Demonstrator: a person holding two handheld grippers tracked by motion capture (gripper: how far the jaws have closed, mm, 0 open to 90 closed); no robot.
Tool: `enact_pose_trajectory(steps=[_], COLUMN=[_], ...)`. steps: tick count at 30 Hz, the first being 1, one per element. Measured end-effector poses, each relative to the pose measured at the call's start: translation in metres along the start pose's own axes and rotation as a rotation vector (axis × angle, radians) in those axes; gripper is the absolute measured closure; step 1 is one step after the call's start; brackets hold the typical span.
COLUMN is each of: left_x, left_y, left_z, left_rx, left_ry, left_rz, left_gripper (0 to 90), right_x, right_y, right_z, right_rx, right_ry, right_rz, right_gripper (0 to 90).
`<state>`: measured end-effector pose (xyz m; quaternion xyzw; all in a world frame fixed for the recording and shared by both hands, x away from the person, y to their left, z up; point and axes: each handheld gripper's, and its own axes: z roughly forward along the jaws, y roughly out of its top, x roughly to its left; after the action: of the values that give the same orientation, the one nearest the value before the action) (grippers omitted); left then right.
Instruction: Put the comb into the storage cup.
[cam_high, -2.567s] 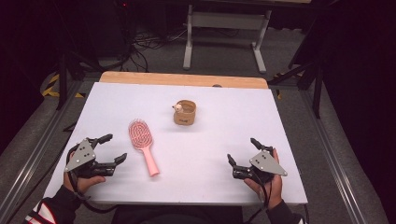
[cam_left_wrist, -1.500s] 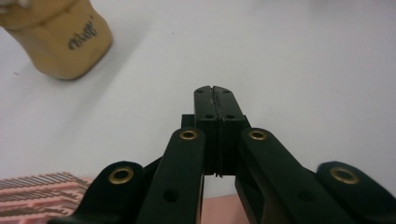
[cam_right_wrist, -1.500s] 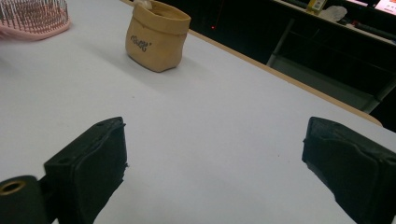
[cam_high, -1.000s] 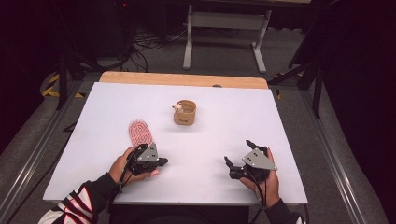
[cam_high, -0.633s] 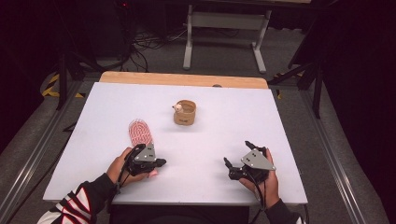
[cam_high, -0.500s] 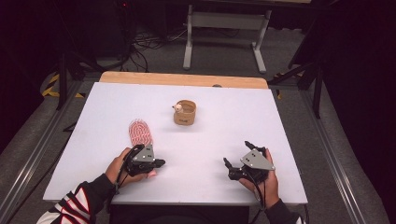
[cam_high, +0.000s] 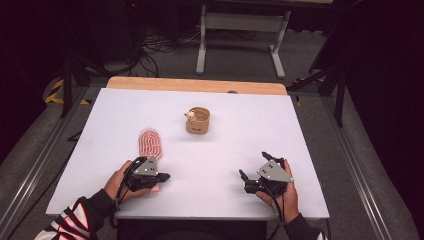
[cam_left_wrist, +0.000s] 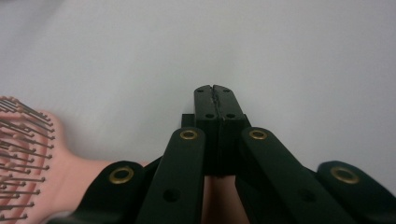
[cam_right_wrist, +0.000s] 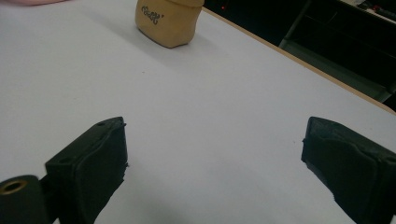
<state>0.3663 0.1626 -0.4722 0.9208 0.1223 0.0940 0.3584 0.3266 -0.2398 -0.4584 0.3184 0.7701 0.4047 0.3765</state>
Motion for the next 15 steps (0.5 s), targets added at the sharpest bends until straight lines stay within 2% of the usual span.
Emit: enact_pose_trajectory(steps=[8, 15], left_x=[-0.002, 0.000], left_y=[-0.006, -0.015], left_z=[-0.007, -0.015], left_rx=[0.017, 0.019], left_ry=[0.014, 0.022], left_rz=[0.024, 0.014], left_gripper=[90.0, 90.0], right_x=[0.000, 0.001], right_y=[0.000, -0.001], right_z=[0.001, 0.002], right_rx=[0.007, 0.013], right_ry=[0.001, -0.001], right_rz=[-0.007, -0.015], right_gripper=[7.6, 7.7])
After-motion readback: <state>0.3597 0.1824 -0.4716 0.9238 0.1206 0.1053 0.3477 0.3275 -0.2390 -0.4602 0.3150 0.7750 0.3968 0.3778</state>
